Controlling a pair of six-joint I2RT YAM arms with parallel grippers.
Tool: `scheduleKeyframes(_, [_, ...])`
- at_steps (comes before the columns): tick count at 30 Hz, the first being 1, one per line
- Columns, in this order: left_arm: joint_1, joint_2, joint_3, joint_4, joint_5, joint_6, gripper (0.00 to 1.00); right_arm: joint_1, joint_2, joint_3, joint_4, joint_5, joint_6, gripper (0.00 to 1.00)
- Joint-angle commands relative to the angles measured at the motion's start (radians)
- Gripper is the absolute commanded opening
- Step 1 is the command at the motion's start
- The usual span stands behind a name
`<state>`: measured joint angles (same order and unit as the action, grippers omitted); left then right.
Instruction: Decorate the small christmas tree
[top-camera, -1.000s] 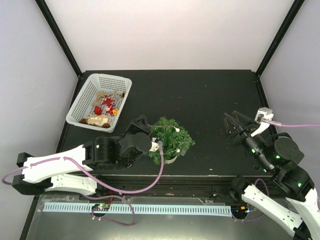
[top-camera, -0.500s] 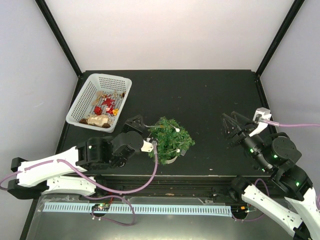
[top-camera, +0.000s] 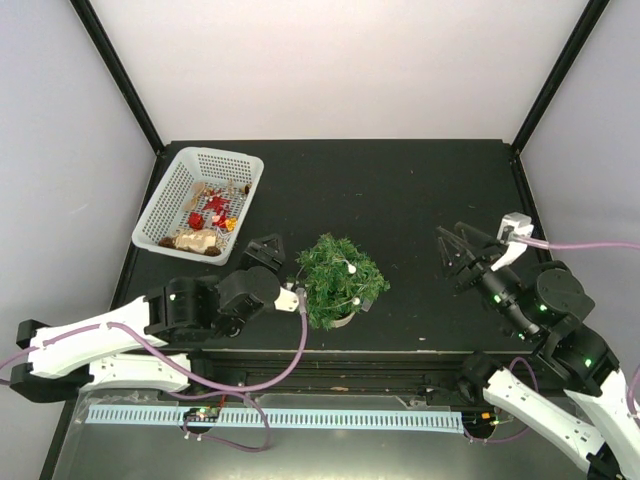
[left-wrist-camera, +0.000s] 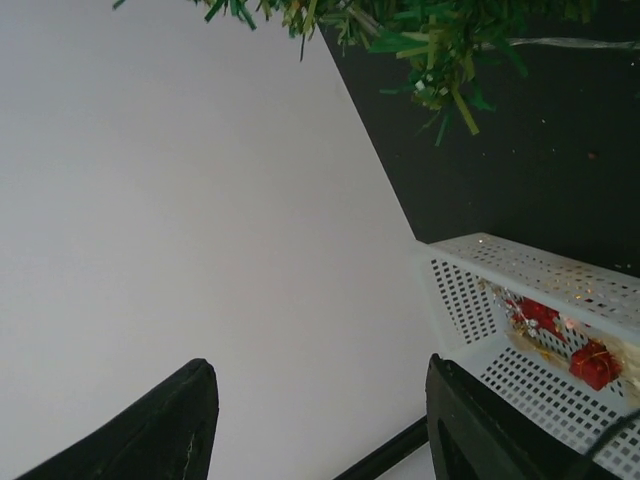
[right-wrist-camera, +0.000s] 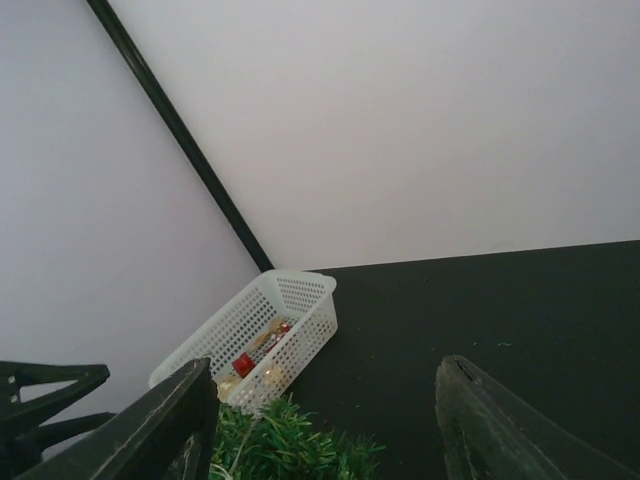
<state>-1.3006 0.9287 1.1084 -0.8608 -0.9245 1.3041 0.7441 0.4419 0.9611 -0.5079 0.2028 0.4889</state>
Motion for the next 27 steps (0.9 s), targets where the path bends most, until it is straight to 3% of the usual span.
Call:
scheduleKeyframes(1, [0.057, -0.013, 0.085, -0.005, 0.048, -0.024, 0.59, -0.003, 0.050, 0.002, 0.028, -0.088, -0.025, 0.60])
scheduleKeyframes(5, [0.181, 0.019, 0.265, -0.056, 0.135, -0.083, 0.64, -0.003, 0.119, 0.027, 0.012, -0.191, -0.057, 0.58])
scheduleKeyframes(8, [0.316, 0.085, 0.471, -0.189, 0.249, -0.192, 0.66, -0.003, 0.175, 0.053, -0.008, -0.230, -0.096, 0.58])
scheduleKeyframes(12, [0.499, 0.176, 0.709, -0.357, 0.429, -0.333, 0.67, -0.003, 0.238, 0.102, -0.041, -0.191, -0.129, 0.59])
scheduleKeyframes(15, [0.702, 0.239, 0.825, -0.438, 0.612, -0.433, 0.68, -0.004, 0.283, 0.142, -0.053, -0.146, -0.136, 0.60])
scheduleKeyframes(19, [1.039, 0.306, 0.827, -0.482, 0.924, -0.499, 0.67, -0.003, 0.374, 0.182, -0.074, -0.129, -0.126, 0.61])
scheduleKeyframes(23, [1.348, 0.411, 0.726, -0.477, 1.154, -0.534, 0.64, -0.005, 0.446, 0.188, -0.086, -0.117, -0.109, 0.61])
scheduleKeyframes(27, [1.460, 0.516, 0.609, -0.419, 1.218, -0.572, 0.61, -0.005, 0.484, 0.162, -0.068, -0.113, -0.096, 0.62])
